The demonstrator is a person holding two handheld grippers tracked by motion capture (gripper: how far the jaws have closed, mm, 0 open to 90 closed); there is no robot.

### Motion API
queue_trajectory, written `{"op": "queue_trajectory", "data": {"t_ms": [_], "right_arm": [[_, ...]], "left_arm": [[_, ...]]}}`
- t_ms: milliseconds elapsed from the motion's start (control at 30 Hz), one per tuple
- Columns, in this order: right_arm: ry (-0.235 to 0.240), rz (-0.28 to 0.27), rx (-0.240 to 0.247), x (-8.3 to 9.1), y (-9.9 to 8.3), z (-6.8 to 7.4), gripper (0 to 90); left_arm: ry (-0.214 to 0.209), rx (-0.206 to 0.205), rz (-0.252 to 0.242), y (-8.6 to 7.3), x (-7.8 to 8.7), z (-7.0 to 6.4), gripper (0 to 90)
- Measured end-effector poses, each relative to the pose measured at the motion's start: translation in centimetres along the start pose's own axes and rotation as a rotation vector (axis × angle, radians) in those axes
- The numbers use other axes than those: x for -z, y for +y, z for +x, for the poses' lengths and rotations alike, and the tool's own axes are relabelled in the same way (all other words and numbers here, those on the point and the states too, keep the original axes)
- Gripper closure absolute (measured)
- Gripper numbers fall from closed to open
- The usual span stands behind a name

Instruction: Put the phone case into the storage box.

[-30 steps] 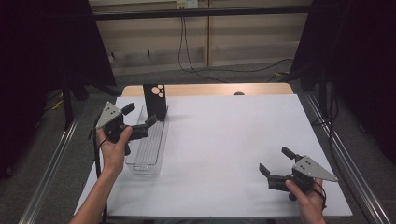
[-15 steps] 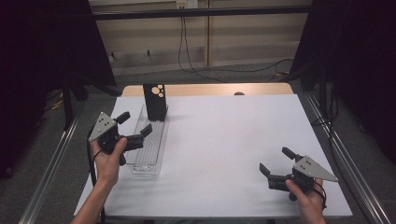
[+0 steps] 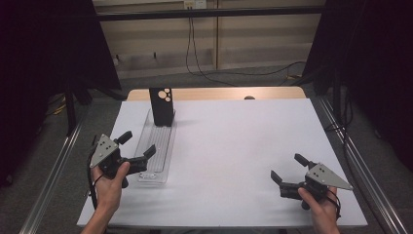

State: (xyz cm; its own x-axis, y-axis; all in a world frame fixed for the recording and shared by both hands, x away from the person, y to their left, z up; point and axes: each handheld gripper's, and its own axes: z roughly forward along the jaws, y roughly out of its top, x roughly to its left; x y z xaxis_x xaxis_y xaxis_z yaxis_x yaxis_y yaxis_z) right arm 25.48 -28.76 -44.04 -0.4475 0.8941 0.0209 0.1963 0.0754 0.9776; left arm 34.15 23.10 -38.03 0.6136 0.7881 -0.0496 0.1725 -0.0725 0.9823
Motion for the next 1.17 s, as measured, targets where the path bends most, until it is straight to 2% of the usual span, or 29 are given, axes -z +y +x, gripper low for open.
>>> {"op": "queue_trajectory", "data": {"t_ms": [100,133,167,333,500,667,767,800,900,967,1167], "right_arm": [[0.001,0.000,0.002,0.0,0.0,0.0,0.0],[0.001,0.001,0.006,0.0,0.0,0.0,0.0],[0.000,0.001,0.005,0.0,0.0,0.0,0.0],[0.000,0.003,0.004,0.0,0.0,0.0,0.0],[-0.002,0.003,0.003,0.1,-0.1,-0.1,0.0],[0.000,0.003,0.007,0.1,-0.1,0.0,0.0],[-0.004,0.004,0.003,0.1,-0.1,-0.1,0.0],[-0.003,0.004,0.004,0.2,-0.1,-0.1,0.0],[0.001,0.006,0.011,0.2,-0.1,0.0,0.0],[0.000,0.008,0.010,0.2,-0.2,0.0,0.0],[0.002,0.010,0.009,0.1,-0.2,0.0,0.0]], "left_arm": [[0.016,0.010,0.007,-0.7,0.4,-0.1,2.6],[0.018,0.002,0.012,-0.9,0.6,0.0,2.6],[0.025,0.015,0.009,-1.1,0.7,0.0,2.6],[0.042,0.031,0.006,-1.9,1.7,0.4,2.5],[0.059,0.029,0.004,-2.9,2.6,0.0,2.5],[0.054,0.019,0.011,-3.6,3.4,-0.5,2.6],[0.046,0.059,0.019,-4.2,3.7,-0.7,2.7],[0.045,0.044,0.026,-4.5,3.8,-0.8,2.7],[0.022,0.040,0.033,-4.8,3.8,-0.8,2.6],[0.037,0.025,0.022,-4.7,3.8,-0.7,2.6],[0.055,0.049,0.024,-4.8,4.0,-0.6,2.6]]}}
